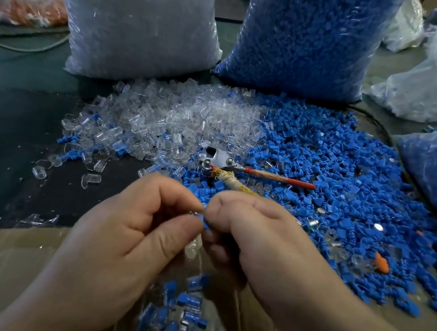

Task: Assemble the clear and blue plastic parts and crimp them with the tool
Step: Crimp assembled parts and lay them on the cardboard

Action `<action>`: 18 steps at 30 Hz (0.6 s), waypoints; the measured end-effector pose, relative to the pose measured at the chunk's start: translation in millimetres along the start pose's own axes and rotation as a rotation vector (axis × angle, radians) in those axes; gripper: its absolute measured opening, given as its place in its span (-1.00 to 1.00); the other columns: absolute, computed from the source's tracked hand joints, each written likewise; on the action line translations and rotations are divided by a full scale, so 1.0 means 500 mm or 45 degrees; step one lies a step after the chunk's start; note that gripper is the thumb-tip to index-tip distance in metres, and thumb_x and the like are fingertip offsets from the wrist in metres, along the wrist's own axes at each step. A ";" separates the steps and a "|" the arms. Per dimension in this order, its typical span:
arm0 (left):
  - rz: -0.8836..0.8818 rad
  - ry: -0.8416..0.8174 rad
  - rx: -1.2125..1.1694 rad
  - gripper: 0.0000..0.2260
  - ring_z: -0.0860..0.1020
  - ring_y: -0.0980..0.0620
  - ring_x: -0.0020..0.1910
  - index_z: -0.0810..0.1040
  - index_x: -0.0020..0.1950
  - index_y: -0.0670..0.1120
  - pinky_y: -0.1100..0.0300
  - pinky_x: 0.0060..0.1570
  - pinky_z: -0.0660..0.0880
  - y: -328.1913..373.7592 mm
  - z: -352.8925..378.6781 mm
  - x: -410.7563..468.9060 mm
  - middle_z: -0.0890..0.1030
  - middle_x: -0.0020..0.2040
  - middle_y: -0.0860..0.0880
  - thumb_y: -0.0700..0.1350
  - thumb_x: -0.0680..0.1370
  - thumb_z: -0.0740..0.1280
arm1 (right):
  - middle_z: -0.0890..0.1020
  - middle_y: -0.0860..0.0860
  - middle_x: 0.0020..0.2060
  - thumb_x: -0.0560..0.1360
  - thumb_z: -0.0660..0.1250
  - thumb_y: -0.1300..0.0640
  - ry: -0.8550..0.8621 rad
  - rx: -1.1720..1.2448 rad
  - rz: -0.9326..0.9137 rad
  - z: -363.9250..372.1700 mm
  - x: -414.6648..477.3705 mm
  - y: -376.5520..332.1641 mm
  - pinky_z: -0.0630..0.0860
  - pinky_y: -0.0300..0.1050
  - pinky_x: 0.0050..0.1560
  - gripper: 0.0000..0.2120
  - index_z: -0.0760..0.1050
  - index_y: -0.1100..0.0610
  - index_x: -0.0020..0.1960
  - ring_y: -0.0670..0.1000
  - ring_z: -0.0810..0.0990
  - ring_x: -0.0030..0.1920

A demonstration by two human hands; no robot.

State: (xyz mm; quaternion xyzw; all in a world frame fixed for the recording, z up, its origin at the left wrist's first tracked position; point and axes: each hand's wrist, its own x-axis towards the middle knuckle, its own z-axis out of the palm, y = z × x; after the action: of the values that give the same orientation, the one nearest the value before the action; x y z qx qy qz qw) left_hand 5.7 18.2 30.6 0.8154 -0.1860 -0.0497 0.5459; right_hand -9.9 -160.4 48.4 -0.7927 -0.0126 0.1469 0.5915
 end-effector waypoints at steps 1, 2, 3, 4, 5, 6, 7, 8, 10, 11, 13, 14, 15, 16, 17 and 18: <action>0.015 -0.029 0.029 -0.57 0.64 0.08 -0.35 0.60 0.03 0.25 0.08 -0.42 0.59 0.003 -0.005 -0.002 0.66 -0.25 0.09 0.50 0.38 0.27 | 0.42 -0.07 -0.49 0.38 0.23 -0.03 -0.051 0.023 0.052 -0.006 -0.001 -0.004 0.27 -0.15 -0.44 -0.79 0.41 0.04 -0.38 -0.07 0.35 -0.45; 0.005 -0.047 0.074 -0.59 0.65 0.09 -0.32 0.60 0.04 0.26 0.07 -0.40 0.61 0.003 -0.012 -0.002 0.67 -0.24 0.11 0.48 0.37 0.30 | 0.42 -0.06 -0.50 0.43 0.24 -0.02 -0.066 -0.127 0.039 -0.012 0.001 0.000 0.29 -0.12 -0.45 -0.75 0.40 0.06 -0.38 -0.07 0.35 -0.46; -0.006 -0.053 0.149 -0.64 0.66 0.12 -0.29 0.59 0.03 0.28 0.08 -0.38 0.61 -0.001 -0.019 0.000 0.68 -0.22 0.14 0.43 0.37 0.34 | 0.45 -0.06 -0.49 0.49 0.24 -0.04 -0.033 -0.378 -0.020 -0.016 0.004 0.006 0.34 -0.07 -0.43 -0.70 0.39 0.09 -0.35 -0.09 0.38 -0.46; -0.006 -0.041 0.260 -0.73 0.66 0.17 -0.26 0.59 0.01 0.29 0.16 -0.37 0.58 -0.008 -0.026 0.003 0.68 -0.20 0.19 0.35 0.39 0.38 | 0.50 -0.05 -0.45 0.53 0.23 -0.08 0.026 -0.628 -0.109 -0.018 0.006 0.011 0.40 -0.04 -0.39 -0.69 0.40 0.10 -0.29 -0.12 0.43 -0.44; -0.013 -0.028 0.374 -0.83 0.64 0.22 -0.23 0.58 -0.01 0.31 0.27 -0.34 0.54 -0.015 -0.032 0.007 0.67 -0.19 0.24 0.25 0.44 0.41 | 0.53 -0.08 -0.39 0.55 0.20 -0.12 0.075 -0.855 -0.198 -0.018 0.006 0.013 0.45 -0.04 -0.33 -0.69 0.41 0.06 -0.24 -0.13 0.47 -0.38; -0.027 -0.031 0.468 -0.87 0.63 0.26 -0.22 0.58 -0.03 0.31 0.33 -0.35 0.49 -0.018 -0.038 0.010 0.66 -0.18 0.28 0.17 0.44 0.43 | 0.53 -0.10 -0.33 0.55 0.18 -0.17 0.085 -0.999 -0.281 -0.017 0.005 0.015 0.48 -0.02 -0.26 -0.71 0.41 0.01 -0.20 -0.13 0.48 -0.31; -0.041 -0.060 0.545 -0.85 0.62 0.28 -0.21 0.58 -0.05 0.31 0.36 -0.37 0.47 -0.022 -0.041 0.012 0.65 -0.18 0.31 0.09 0.43 0.44 | 0.52 -0.12 -0.28 0.56 0.15 -0.19 0.053 -1.083 -0.322 -0.014 0.004 0.016 0.49 -0.01 -0.20 -0.73 0.40 -0.02 -0.15 -0.09 0.50 -0.25; -0.045 -0.114 0.601 -0.83 0.61 0.29 -0.21 0.58 -0.06 0.30 0.35 -0.38 0.46 -0.025 -0.043 0.013 0.64 -0.18 0.32 0.05 0.42 0.45 | 0.51 -0.12 -0.24 0.56 0.13 -0.20 -0.005 -1.158 -0.338 -0.007 0.004 0.014 0.49 0.00 -0.16 -0.75 0.39 -0.04 -0.11 -0.04 0.50 -0.21; -0.025 -0.251 0.668 -0.88 0.60 0.28 -0.22 0.58 -0.09 0.28 0.29 -0.33 0.51 -0.027 -0.040 0.013 0.63 -0.17 0.31 0.06 0.44 0.44 | 0.51 -0.10 -0.20 0.58 0.09 -0.18 -0.110 -1.246 -0.355 0.001 0.006 0.016 0.47 0.00 -0.18 -0.76 0.39 -0.05 -0.08 0.03 0.49 -0.19; -0.030 -0.312 0.668 -0.89 0.60 0.26 -0.23 0.58 -0.08 0.27 0.28 -0.27 0.52 -0.027 -0.039 0.012 0.63 -0.17 0.30 0.12 0.41 0.40 | 0.51 -0.09 -0.20 0.58 0.09 -0.16 -0.158 -1.250 -0.347 0.002 0.007 0.017 0.47 0.00 -0.19 -0.77 0.39 -0.05 -0.09 0.04 0.48 -0.20; -0.052 -0.379 0.608 -0.76 0.61 0.18 -0.27 0.56 -0.04 0.28 0.27 -0.30 0.52 -0.025 -0.037 0.009 0.64 -0.20 0.25 0.26 0.33 0.30 | 0.51 -0.08 -0.21 0.55 0.11 -0.14 -0.227 -1.245 -0.318 0.001 0.005 0.012 0.52 0.02 -0.18 -0.79 0.36 -0.04 -0.14 0.06 0.50 -0.20; -0.056 -0.401 0.587 -0.72 0.60 0.15 -0.30 0.56 -0.02 0.29 0.26 -0.34 0.52 -0.024 -0.034 0.008 0.64 -0.22 0.22 0.29 0.32 0.28 | 0.50 -0.07 -0.23 0.54 0.12 -0.14 -0.246 -1.248 -0.319 0.000 0.003 0.012 0.53 0.03 -0.18 -0.79 0.34 -0.04 -0.17 0.07 0.50 -0.20; -0.050 -0.414 0.573 -0.70 0.60 0.13 -0.32 0.55 0.00 0.29 0.24 -0.35 0.53 -0.024 -0.033 0.007 0.65 -0.23 0.20 0.31 0.32 0.29 | 0.49 -0.06 -0.24 0.53 0.13 -0.14 -0.264 -1.258 -0.314 -0.001 0.002 0.013 0.53 0.03 -0.18 -0.78 0.32 -0.03 -0.19 0.07 0.50 -0.21; -0.054 -0.408 0.564 -0.71 0.59 0.13 -0.34 0.55 0.00 0.28 0.25 -0.37 0.53 -0.023 -0.031 0.006 0.65 -0.24 0.20 0.30 0.33 0.30 | 0.48 -0.06 -0.26 0.53 0.12 -0.15 -0.274 -1.275 -0.307 -0.003 0.001 0.013 0.53 0.02 -0.19 -0.76 0.32 -0.02 -0.20 0.07 0.50 -0.22; -0.064 -0.362 0.561 -0.74 0.59 0.15 -0.35 0.55 -0.01 0.29 0.29 -0.40 0.51 -0.025 -0.030 0.007 0.64 -0.26 0.20 0.30 0.35 0.32 | 0.49 -0.05 -0.26 0.53 0.11 -0.17 -0.267 -1.287 -0.310 -0.004 0.002 0.013 0.53 0.02 -0.20 -0.74 0.34 -0.01 -0.20 0.07 0.50 -0.23; -0.079 -0.278 0.588 -0.78 0.59 0.19 -0.35 0.54 -0.02 0.30 0.33 -0.43 0.48 -0.029 -0.030 0.009 0.64 -0.26 0.23 0.28 0.38 0.33 | 0.50 -0.05 -0.27 0.54 0.10 -0.19 -0.236 -1.290 -0.318 -0.007 0.004 0.015 0.53 0.01 -0.21 -0.70 0.37 0.00 -0.20 0.05 0.50 -0.25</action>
State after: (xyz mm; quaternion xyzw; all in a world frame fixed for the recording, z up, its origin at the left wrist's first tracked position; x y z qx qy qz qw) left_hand 17.5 34.5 23.8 0.9136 -0.2252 -0.1103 0.3201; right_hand -8.3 -165.4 42.0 -0.9553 -0.2285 0.1204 0.1438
